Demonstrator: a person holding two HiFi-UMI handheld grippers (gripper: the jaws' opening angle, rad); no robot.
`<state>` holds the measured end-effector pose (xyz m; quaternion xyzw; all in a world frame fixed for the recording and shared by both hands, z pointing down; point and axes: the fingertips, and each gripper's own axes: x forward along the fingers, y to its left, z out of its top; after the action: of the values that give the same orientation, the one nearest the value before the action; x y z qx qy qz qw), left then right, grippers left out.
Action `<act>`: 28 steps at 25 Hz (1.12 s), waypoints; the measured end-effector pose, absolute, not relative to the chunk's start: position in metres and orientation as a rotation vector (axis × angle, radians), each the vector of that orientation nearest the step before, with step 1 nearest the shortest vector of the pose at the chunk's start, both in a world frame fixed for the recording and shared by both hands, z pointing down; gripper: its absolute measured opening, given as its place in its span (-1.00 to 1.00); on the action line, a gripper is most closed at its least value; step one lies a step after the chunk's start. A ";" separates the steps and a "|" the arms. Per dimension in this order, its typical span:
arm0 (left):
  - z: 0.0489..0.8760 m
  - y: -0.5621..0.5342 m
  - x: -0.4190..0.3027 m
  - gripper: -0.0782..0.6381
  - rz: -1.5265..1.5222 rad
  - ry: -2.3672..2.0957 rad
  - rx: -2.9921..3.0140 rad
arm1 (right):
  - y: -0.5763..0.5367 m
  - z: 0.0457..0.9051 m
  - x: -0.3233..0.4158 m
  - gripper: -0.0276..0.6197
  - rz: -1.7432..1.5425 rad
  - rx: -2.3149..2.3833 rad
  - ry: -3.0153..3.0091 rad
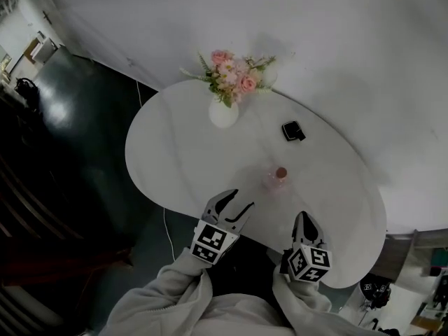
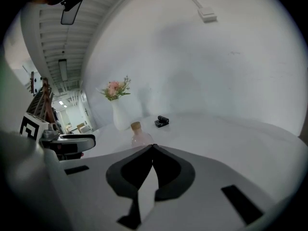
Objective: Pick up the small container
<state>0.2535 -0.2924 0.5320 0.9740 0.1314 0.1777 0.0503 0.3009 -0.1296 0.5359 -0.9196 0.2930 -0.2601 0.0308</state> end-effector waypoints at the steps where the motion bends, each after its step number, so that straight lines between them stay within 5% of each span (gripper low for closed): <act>1: 0.534 -0.288 0.260 -0.21 0.547 0.415 2.959 | -0.129 0.538 0.302 -0.76 -0.814 -2.830 0.909; 28: 0.571 -0.236 0.405 -0.09 0.564 0.429 3.084 | -0.098 0.580 0.326 -0.76 -1.030 -2.718 0.790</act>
<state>0.4053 -0.2362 0.5710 0.9745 0.1357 0.1782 -0.0112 0.3258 -0.0979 0.5802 -0.9005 0.2615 -0.3412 0.0646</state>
